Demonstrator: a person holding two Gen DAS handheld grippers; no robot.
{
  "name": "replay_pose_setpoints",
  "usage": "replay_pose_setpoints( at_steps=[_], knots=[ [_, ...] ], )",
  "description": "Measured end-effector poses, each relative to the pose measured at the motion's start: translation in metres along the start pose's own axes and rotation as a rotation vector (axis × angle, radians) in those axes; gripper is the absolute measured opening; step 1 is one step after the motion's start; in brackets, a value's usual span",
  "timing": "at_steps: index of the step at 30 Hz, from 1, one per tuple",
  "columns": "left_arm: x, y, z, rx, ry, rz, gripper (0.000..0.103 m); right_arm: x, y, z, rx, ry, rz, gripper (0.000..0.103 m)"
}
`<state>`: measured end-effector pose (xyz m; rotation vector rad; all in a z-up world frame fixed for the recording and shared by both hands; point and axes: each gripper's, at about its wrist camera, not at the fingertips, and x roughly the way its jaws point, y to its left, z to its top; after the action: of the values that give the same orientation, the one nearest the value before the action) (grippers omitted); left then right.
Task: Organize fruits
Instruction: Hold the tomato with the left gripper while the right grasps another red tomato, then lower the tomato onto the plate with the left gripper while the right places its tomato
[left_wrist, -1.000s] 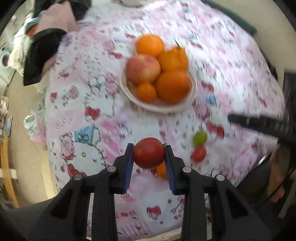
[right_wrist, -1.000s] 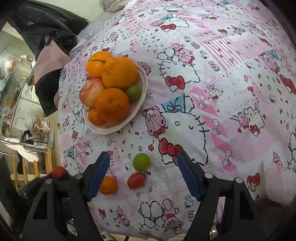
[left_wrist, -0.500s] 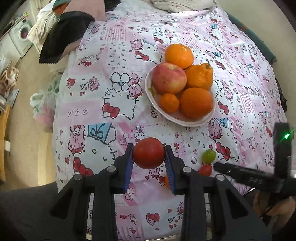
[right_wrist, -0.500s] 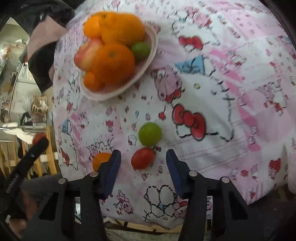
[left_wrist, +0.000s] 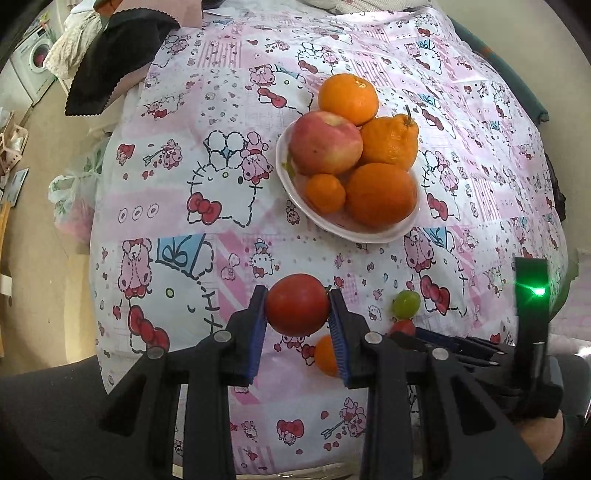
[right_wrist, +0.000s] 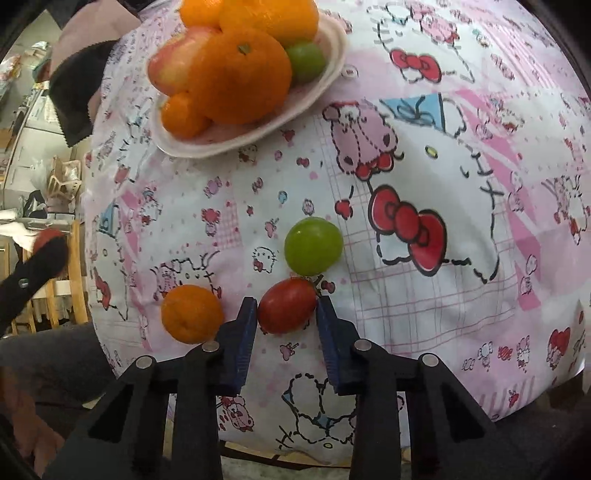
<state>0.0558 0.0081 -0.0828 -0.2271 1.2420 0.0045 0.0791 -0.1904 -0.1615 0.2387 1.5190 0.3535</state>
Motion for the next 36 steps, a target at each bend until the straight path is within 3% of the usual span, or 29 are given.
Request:
replay_pose_setpoints(
  at_steps=[9,17,23,28,36],
  knots=[
    [0.007,0.0,-0.002,0.005,0.007,0.03,0.028,-0.031,0.0,-0.008,-0.044,-0.076,0.105,0.035],
    [0.007,0.001,-0.003,0.016,-0.026,0.06,0.028,-0.049,0.016,-0.009,-0.083,-0.129,0.14,0.035],
    [0.0,0.003,-0.002,0.019,-0.085,0.077,0.028,-0.076,0.032,-0.003,-0.113,-0.247,0.197,0.035],
    [-0.014,0.001,0.0,0.031,-0.149,0.071,0.028,-0.106,0.024,0.003,-0.087,-0.356,0.257,0.035],
    [-0.025,-0.013,0.004,0.072,-0.209,0.043,0.028,-0.135,0.008,0.018,-0.064,-0.43,0.287,0.035]
  ],
)
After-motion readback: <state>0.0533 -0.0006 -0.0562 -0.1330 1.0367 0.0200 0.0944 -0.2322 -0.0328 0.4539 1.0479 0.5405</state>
